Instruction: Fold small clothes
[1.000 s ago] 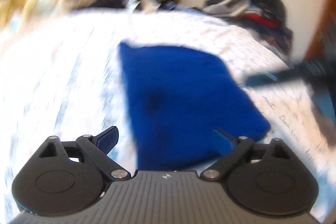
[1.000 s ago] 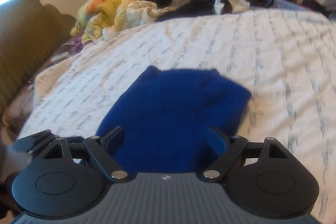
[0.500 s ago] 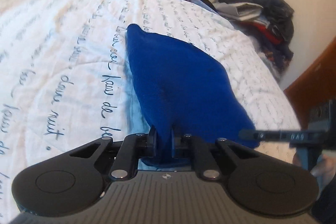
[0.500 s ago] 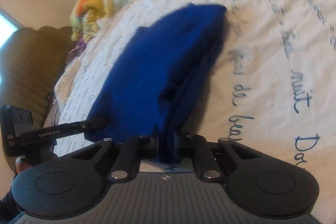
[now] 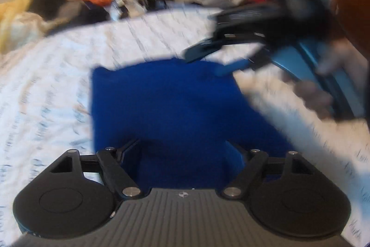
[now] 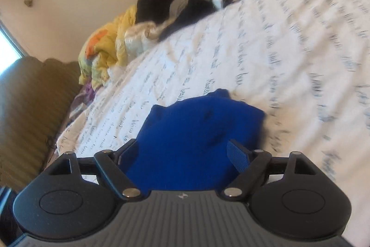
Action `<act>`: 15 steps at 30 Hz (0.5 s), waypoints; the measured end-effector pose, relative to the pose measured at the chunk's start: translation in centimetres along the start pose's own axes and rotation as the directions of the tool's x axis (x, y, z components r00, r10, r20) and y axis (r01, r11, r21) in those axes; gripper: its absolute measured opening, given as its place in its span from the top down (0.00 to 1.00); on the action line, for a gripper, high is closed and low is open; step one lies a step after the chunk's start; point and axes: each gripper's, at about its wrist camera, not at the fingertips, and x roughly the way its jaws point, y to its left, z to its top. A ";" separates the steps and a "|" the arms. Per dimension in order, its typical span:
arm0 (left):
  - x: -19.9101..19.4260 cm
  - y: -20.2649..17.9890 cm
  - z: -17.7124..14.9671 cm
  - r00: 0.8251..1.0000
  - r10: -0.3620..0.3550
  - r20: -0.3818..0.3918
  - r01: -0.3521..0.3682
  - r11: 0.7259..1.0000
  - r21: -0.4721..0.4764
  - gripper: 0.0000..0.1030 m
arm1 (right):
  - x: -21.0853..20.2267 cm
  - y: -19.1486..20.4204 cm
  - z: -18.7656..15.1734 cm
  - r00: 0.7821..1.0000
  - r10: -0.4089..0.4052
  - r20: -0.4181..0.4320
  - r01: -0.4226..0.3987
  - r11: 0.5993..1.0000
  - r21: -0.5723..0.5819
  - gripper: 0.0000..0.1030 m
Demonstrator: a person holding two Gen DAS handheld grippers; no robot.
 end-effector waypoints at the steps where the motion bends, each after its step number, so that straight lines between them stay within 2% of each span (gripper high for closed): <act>1: 0.7 0.0 -0.5 1.000 0.016 0.025 -0.017 1.000 0.007 0.20 | 2.5 -0.5 0.2 0.995 -0.076 -0.057 0.074 0.997 -0.035 0.21; 2: 1.1 -0.3 -1.0 0.998 0.027 0.052 -0.029 0.999 0.042 0.19 | 3.2 -0.6 0.3 0.998 -0.066 0.007 0.067 0.991 -0.115 0.21; 4: 1.0 -0.4 -1.1 0.998 0.038 0.054 -0.041 0.998 0.053 0.19 | 4.1 -0.8 1.0 0.995 -0.101 0.003 0.100 0.989 -0.111 0.21; 6: -0.2 -0.1 -1.0 0.998 0.034 0.048 -0.036 0.999 0.028 0.21 | 4.1 0.5 1.7 0.987 -0.157 -0.042 0.151 0.982 -0.109 0.21; 8: -2.6 0.4 -1.6 0.996 0.039 0.085 -0.039 0.999 -0.001 0.18 | 2.3 2.5 0.7 0.978 -0.209 -0.026 0.202 0.966 -0.160 0.21; 10: -4.6 1.0 -2.9 0.991 0.085 0.107 -0.082 0.996 -0.031 0.06 | -1.4 4.0 -2.1 0.983 -0.178 0.047 0.184 0.961 -0.208 0.20; 12: -5.9 1.4 -4.2 0.986 0.143 0.089 -0.138 0.988 -0.067 0.05 | -4.5 5.0 -5.6 0.982 -0.164 0.093 0.182 0.955 -0.236 0.14; 15: -6.3 1.7 -6.1 0.979 0.205 0.006 -0.202 0.971 -0.128 0.06 | -7.5 5.3 -10.9 0.971 -0.220 0.091 0.235 0.948 -0.216 0.11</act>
